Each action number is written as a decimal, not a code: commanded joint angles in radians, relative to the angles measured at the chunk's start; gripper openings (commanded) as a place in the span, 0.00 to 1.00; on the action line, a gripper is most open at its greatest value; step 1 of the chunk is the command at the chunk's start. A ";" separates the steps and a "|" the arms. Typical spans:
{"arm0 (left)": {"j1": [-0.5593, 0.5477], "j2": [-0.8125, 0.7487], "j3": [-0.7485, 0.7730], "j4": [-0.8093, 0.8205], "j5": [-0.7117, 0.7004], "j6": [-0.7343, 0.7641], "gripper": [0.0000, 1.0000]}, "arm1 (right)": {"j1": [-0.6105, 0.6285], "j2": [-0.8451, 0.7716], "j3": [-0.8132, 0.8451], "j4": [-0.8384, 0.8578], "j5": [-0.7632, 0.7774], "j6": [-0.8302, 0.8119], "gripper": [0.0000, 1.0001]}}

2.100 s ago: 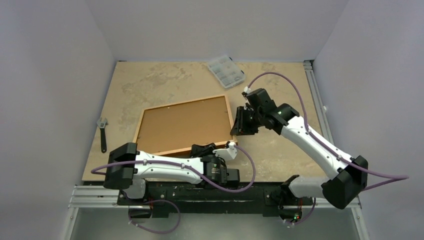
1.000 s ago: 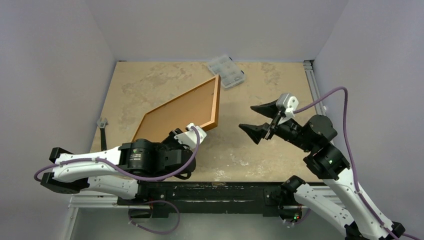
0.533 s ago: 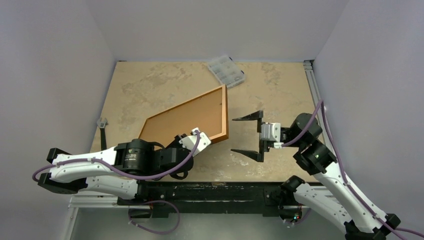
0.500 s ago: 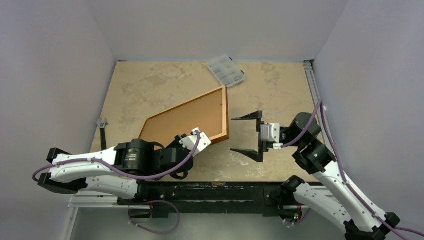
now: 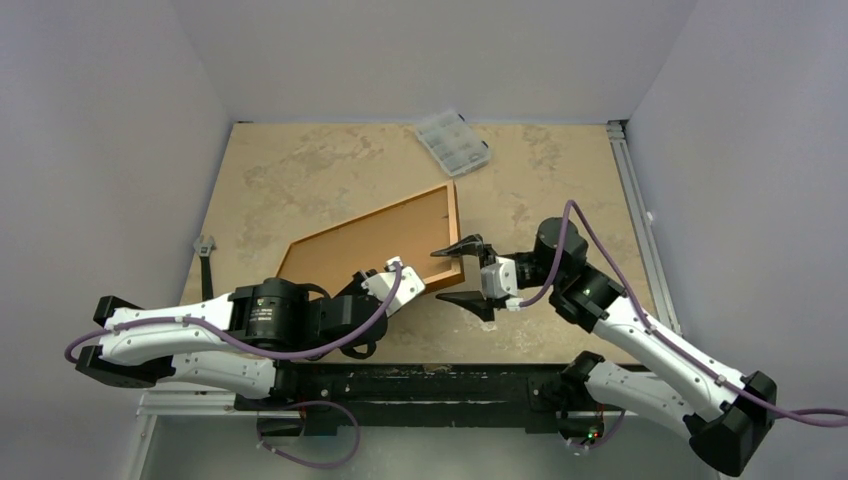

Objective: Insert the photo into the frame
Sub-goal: Turn over the photo frame at the center of the board.

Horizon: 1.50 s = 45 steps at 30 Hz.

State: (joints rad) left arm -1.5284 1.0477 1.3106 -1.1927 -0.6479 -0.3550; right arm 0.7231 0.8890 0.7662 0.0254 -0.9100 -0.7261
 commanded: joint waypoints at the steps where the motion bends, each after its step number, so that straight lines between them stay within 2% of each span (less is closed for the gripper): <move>1: -0.005 -0.017 0.010 0.108 0.018 -0.079 0.00 | 0.023 0.026 0.032 0.097 -0.038 -0.026 0.64; 8: -0.005 -0.023 0.012 0.111 0.004 -0.079 0.00 | 0.030 0.050 0.100 -0.009 -0.075 -0.035 0.22; 10: -0.006 -0.023 0.012 0.111 -0.006 -0.079 0.00 | 0.032 0.042 0.109 -0.023 -0.073 -0.029 0.16; 12: -0.006 -0.023 0.014 0.111 -0.015 -0.082 0.06 | 0.031 0.031 0.106 -0.057 -0.067 -0.023 0.09; 14: -0.006 -0.022 0.017 0.116 -0.028 -0.082 0.24 | 0.031 0.018 0.098 -0.063 -0.056 -0.007 0.02; 18: -0.006 -0.015 0.042 0.141 -0.054 -0.053 0.71 | 0.032 -0.001 0.082 -0.070 -0.052 0.033 0.00; 19: -0.006 -0.010 0.052 0.151 -0.059 -0.043 0.78 | 0.031 -0.004 0.081 -0.075 -0.050 0.044 0.00; 21: -0.005 -0.003 0.079 0.167 -0.067 -0.027 0.86 | 0.032 -0.012 0.081 -0.087 -0.043 0.070 0.00; 28: -0.005 0.002 0.141 0.279 -0.093 0.000 0.90 | 0.031 -0.023 0.108 -0.116 -0.015 0.225 0.00; 31: -0.005 -0.019 0.130 0.376 -0.090 0.000 0.92 | 0.031 -0.027 0.119 -0.099 0.044 0.377 0.00; 35: -0.006 -0.048 0.097 0.462 -0.087 -0.025 0.94 | 0.030 -0.029 0.134 -0.104 0.058 0.502 0.00; 40: -0.003 -0.072 0.046 0.460 -0.130 -0.111 0.93 | 0.030 -0.032 0.105 -0.059 0.127 0.711 0.00; 45: -0.003 -0.081 -0.013 0.421 -0.139 -0.209 0.94 | 0.029 -0.015 0.086 -0.113 0.205 0.853 0.00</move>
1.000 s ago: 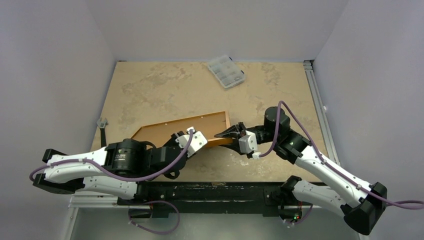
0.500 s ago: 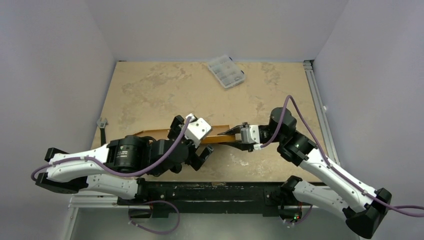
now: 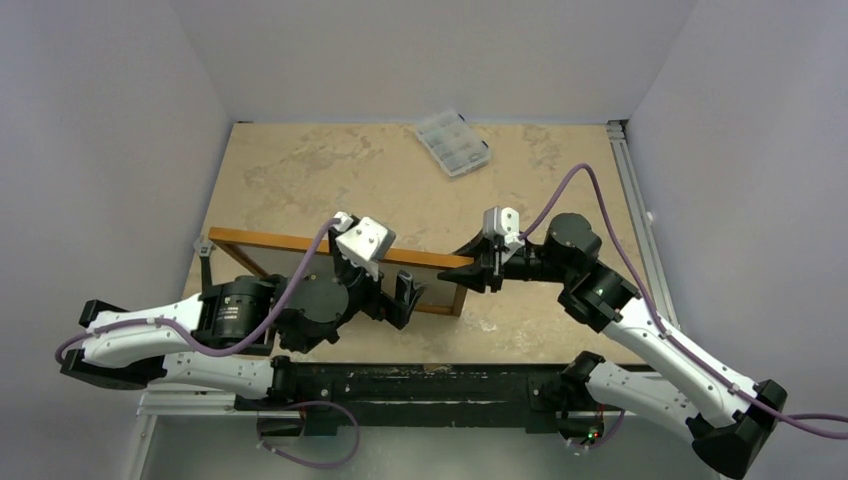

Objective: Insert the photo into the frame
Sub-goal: Turn over the photo frame at the center of the board.

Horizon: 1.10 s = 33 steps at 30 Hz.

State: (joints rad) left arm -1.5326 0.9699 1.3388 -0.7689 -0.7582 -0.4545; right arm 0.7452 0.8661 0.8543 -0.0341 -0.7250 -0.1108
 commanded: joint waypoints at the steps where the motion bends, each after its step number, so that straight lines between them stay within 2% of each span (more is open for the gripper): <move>1: 0.001 -0.005 -0.054 -0.010 -0.031 -0.131 0.94 | 0.007 0.011 -0.003 -0.078 0.031 0.248 0.00; 12: 0.001 0.018 -0.174 -0.061 -0.028 -0.329 0.94 | -0.028 -0.039 -0.033 -0.176 0.295 0.414 0.00; 16: 0.001 0.036 -0.191 -0.086 -0.027 -0.384 0.94 | -0.062 -0.033 -0.004 -0.206 0.287 0.447 0.00; 25: 0.002 0.070 -0.246 -0.106 -0.039 -0.489 0.94 | -0.195 0.027 -0.033 -0.237 0.125 0.504 0.00; 28: 0.010 0.081 -0.289 -0.083 -0.035 -0.530 0.99 | -0.210 0.032 -0.081 -0.233 0.132 0.510 0.00; 33: 0.106 0.110 -0.403 0.066 0.109 -0.541 1.00 | -0.228 0.061 -0.155 -0.221 0.147 0.504 0.00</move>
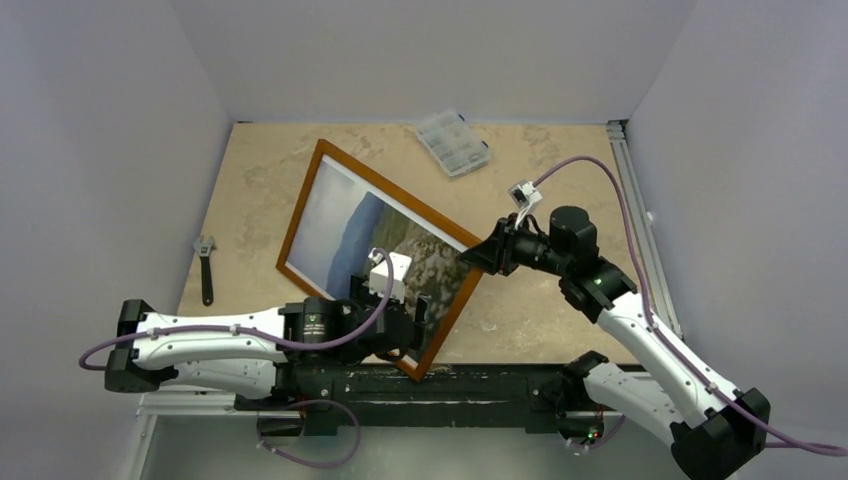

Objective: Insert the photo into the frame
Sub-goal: Turn over the photo frame at the center of the board.

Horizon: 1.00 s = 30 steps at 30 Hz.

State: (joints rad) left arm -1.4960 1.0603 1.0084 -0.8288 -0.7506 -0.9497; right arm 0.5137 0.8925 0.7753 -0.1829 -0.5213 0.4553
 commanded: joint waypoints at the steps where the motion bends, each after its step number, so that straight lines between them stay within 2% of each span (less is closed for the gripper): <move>1: 0.097 0.034 -0.102 0.172 0.150 -0.044 1.00 | -0.002 0.043 -0.093 -0.070 -0.055 -0.068 0.00; 5: 0.166 0.119 -0.160 0.261 0.254 -0.047 1.00 | -0.042 0.077 -0.164 -0.032 -0.063 -0.079 0.00; 12: 0.186 0.286 -0.058 0.217 0.290 -0.017 1.00 | -0.145 0.169 -0.220 -0.020 -0.083 -0.124 0.00; 16: 0.197 0.344 -0.003 0.197 0.302 0.002 1.00 | -0.183 0.219 -0.224 -0.032 -0.027 -0.128 0.00; 21: 0.214 0.332 0.001 0.209 0.312 0.011 1.00 | -0.202 0.264 -0.228 -0.032 0.065 -0.089 0.00; 30: 0.271 0.172 -0.043 0.218 0.313 0.017 1.00 | -0.238 0.439 -0.233 0.074 0.078 -0.022 0.39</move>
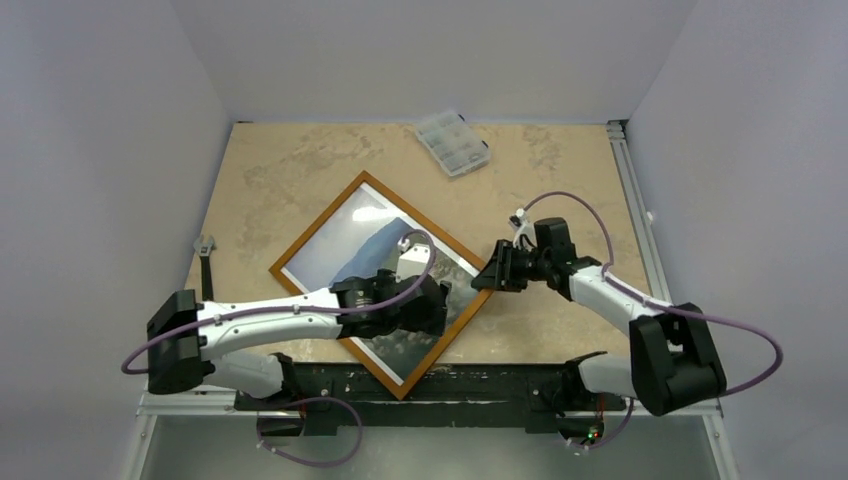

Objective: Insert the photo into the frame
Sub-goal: Turn over the photo frame at the center of the board.

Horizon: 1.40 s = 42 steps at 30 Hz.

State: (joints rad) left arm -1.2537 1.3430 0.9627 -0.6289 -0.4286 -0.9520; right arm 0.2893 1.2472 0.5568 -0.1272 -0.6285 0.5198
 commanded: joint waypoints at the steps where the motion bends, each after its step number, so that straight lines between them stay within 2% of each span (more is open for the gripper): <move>1: 0.037 -0.141 0.012 0.013 -0.017 0.028 1.00 | -0.018 0.109 -0.005 0.032 0.190 -0.080 0.43; 8: 0.106 -0.350 0.101 0.004 -0.042 0.125 1.00 | -0.038 0.187 0.089 0.015 0.302 -0.085 0.71; 11: 0.139 -0.409 0.128 0.001 -0.016 0.151 1.00 | -0.038 0.193 0.163 -0.037 0.342 -0.101 0.90; 13: 0.160 -0.437 0.147 -0.012 0.003 0.158 1.00 | -0.038 0.181 0.207 -0.077 0.359 -0.112 0.95; 17: 0.189 -0.492 0.167 -0.042 0.018 0.140 1.00 | -0.038 0.071 0.245 -0.153 0.384 -0.130 0.97; 22: 0.195 -0.574 0.115 -0.046 0.024 0.086 1.00 | -0.038 -0.099 0.249 -0.250 0.406 -0.114 0.99; 28: 0.198 -0.633 -0.003 -0.044 0.046 0.011 1.00 | -0.040 -0.096 0.200 -0.346 0.215 -0.081 0.99; 33: 0.199 -0.619 -0.031 -0.073 0.049 -0.028 1.00 | -0.029 -0.160 0.088 -0.320 0.215 0.022 0.98; 34: 0.200 -0.610 -0.031 -0.082 0.044 -0.038 1.00 | -0.020 -0.161 0.078 -0.334 0.233 0.029 0.96; 37: 0.212 -0.570 -0.021 -0.107 0.040 -0.052 1.00 | 0.058 -0.153 0.063 -0.366 0.309 0.070 0.91; 39: 0.221 -0.537 -0.008 -0.115 0.055 -0.054 1.00 | 0.160 -0.149 0.054 -0.364 0.405 0.123 0.89; 42: 0.224 -0.477 0.024 -0.134 0.076 -0.051 1.00 | 0.263 -0.114 0.041 -0.323 0.465 0.209 0.84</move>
State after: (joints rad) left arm -1.0397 0.8078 0.9348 -0.7376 -0.3820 -0.9848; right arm 0.4461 1.1126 0.6128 -0.4782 -0.2852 0.5983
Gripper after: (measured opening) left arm 0.998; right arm 0.864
